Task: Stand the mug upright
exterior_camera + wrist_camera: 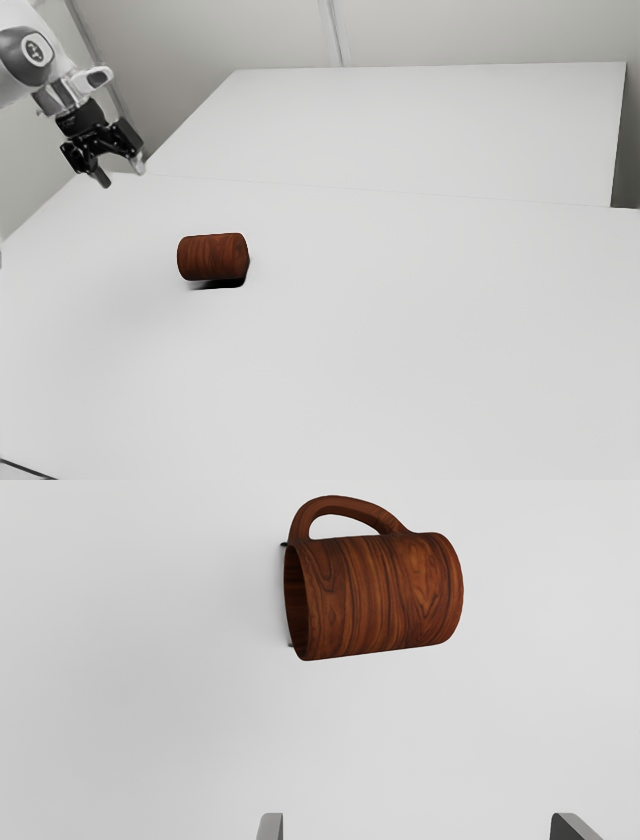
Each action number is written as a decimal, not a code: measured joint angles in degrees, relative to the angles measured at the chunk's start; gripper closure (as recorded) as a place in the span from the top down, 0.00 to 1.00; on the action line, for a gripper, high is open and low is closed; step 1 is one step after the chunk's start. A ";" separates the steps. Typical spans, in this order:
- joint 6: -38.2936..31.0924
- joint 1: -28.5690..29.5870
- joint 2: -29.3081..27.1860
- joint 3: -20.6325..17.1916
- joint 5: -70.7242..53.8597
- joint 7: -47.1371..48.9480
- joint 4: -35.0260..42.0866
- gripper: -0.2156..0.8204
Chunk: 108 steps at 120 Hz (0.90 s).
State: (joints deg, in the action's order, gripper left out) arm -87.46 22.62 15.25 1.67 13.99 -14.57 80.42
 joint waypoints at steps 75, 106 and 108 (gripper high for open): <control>-9.15 6.56 8.52 -0.01 16.87 -14.66 9.12 0.77; -12.79 7.00 11.40 0.00 24.55 -21.87 11.08 0.77; -12.97 7.13 11.58 0.00 25.07 -22.35 11.26 0.77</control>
State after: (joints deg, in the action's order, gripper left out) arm -100.43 29.75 26.83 1.67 39.05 -36.92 91.68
